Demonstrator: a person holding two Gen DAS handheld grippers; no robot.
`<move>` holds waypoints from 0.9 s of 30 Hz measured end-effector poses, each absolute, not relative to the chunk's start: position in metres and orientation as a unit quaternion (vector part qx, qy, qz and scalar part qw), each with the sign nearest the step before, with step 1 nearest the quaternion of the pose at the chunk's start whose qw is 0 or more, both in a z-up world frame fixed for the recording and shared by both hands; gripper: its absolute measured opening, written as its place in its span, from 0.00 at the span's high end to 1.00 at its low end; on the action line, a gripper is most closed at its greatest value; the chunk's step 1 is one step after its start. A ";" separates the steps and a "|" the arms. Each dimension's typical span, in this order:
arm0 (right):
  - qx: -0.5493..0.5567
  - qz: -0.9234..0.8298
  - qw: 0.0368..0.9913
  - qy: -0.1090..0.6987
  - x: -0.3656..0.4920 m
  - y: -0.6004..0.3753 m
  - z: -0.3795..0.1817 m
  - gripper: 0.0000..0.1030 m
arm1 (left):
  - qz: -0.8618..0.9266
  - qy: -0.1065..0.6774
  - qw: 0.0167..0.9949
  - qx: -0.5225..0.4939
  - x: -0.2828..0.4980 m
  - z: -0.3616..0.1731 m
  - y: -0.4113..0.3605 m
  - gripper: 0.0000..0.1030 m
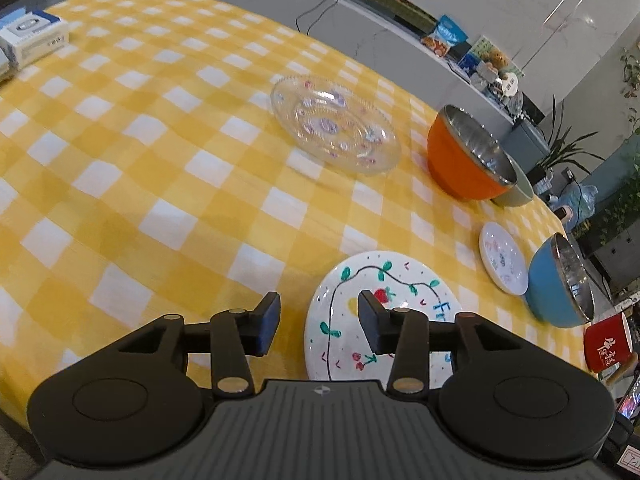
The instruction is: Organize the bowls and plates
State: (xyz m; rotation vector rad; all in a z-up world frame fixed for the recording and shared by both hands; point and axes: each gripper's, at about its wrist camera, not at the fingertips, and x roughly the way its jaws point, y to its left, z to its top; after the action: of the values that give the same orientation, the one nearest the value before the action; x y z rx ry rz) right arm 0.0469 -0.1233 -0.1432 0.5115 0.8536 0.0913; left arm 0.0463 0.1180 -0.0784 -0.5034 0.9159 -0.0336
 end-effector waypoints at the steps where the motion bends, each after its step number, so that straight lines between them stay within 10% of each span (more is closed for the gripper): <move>1: 0.241 0.045 0.880 0.408 0.048 -0.121 -0.144 0.81 | -0.017 0.441 0.865 -0.239 0.047 -0.080 0.117 0.53; 6: 0.238 0.047 0.881 0.406 0.052 -0.119 -0.147 0.90 | -0.025 0.442 0.869 -0.221 0.047 -0.082 0.111 0.82; 27: 0.222 0.105 0.869 0.430 0.038 -0.107 -0.137 0.94 | 0.021 0.463 0.865 -0.191 0.027 -0.067 0.125 0.87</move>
State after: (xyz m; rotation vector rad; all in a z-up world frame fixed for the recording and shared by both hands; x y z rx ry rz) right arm 0.0378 -0.1066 -0.1374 0.4651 0.8994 0.2190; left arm 0.0266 0.1253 -0.0665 -0.4009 0.9699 0.0436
